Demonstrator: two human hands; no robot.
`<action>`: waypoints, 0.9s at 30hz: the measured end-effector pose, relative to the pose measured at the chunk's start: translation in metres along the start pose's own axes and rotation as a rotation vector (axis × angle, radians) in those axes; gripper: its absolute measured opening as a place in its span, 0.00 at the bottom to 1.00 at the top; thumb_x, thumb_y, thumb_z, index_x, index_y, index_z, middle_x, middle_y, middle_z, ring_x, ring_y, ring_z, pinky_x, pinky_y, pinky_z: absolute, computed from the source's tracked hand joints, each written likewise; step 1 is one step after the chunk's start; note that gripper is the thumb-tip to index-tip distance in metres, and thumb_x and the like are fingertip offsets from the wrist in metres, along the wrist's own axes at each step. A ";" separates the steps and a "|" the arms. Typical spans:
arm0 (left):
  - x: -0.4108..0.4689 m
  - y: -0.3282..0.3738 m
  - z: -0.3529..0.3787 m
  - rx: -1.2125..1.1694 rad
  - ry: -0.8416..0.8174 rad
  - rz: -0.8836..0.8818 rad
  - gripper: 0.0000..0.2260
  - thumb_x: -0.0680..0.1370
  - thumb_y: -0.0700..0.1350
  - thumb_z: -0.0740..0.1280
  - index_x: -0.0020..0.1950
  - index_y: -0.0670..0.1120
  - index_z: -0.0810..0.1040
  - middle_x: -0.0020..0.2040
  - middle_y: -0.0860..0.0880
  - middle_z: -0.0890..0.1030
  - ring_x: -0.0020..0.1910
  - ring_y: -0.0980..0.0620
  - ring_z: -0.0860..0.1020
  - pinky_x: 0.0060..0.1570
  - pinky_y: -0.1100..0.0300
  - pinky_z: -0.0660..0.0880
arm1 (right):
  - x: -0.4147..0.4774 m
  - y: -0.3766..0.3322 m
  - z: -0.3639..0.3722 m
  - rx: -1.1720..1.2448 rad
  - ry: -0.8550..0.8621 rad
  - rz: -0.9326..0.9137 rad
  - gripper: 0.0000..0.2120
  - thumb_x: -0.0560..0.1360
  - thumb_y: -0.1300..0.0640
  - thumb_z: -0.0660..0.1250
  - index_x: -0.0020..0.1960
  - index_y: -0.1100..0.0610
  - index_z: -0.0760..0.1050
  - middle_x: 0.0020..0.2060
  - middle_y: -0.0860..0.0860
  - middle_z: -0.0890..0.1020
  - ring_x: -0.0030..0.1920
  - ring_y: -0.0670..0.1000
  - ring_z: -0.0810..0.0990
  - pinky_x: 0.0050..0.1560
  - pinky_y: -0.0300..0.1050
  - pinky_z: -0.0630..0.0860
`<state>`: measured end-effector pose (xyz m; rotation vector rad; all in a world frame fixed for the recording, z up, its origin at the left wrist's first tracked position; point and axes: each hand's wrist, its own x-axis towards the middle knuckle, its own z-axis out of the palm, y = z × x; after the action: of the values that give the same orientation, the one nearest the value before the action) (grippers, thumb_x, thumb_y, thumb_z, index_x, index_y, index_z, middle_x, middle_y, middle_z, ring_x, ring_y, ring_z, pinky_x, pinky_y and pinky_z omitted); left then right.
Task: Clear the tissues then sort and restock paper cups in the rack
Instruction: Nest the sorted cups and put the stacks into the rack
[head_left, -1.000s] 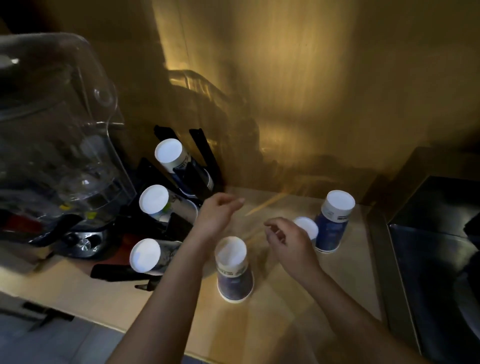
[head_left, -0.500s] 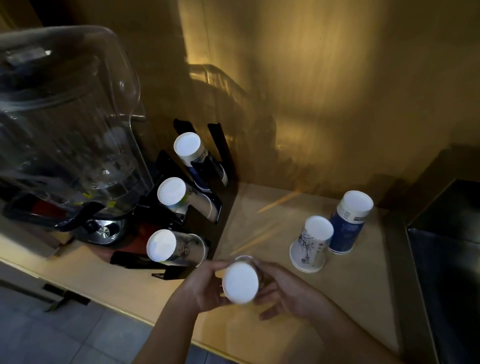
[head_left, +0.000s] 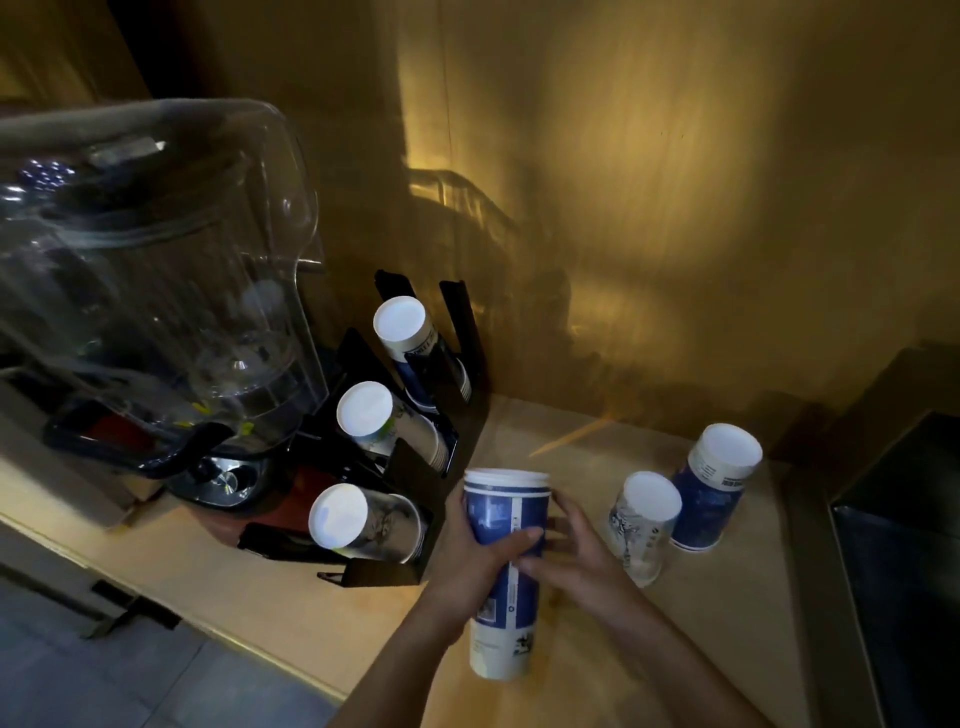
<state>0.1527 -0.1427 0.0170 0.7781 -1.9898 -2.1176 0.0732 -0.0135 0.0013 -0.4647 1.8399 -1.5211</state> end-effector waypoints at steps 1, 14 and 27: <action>0.001 0.007 0.000 0.032 0.043 0.067 0.35 0.65 0.47 0.77 0.64 0.61 0.61 0.55 0.55 0.78 0.48 0.59 0.81 0.41 0.66 0.78 | -0.001 -0.011 -0.004 -0.006 0.061 -0.058 0.39 0.67 0.57 0.74 0.70 0.45 0.56 0.61 0.46 0.72 0.59 0.46 0.73 0.46 0.38 0.73; -0.021 0.078 0.011 0.599 0.377 0.481 0.44 0.61 0.60 0.74 0.70 0.63 0.51 0.63 0.51 0.69 0.60 0.53 0.68 0.59 0.50 0.72 | -0.021 -0.139 -0.024 -0.376 0.156 -0.665 0.10 0.69 0.48 0.65 0.48 0.47 0.80 0.46 0.44 0.79 0.53 0.51 0.76 0.56 0.52 0.71; -0.026 0.082 0.002 0.129 0.049 0.304 0.40 0.57 0.51 0.79 0.61 0.69 0.61 0.56 0.54 0.78 0.50 0.53 0.81 0.49 0.52 0.81 | -0.018 -0.143 -0.030 -0.313 0.095 -0.634 0.08 0.76 0.63 0.62 0.39 0.57 0.77 0.38 0.54 0.79 0.40 0.49 0.76 0.42 0.44 0.73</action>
<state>0.1537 -0.1396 0.1030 0.5003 -2.0820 -1.7995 0.0424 -0.0161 0.1451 -1.2369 2.1349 -1.6626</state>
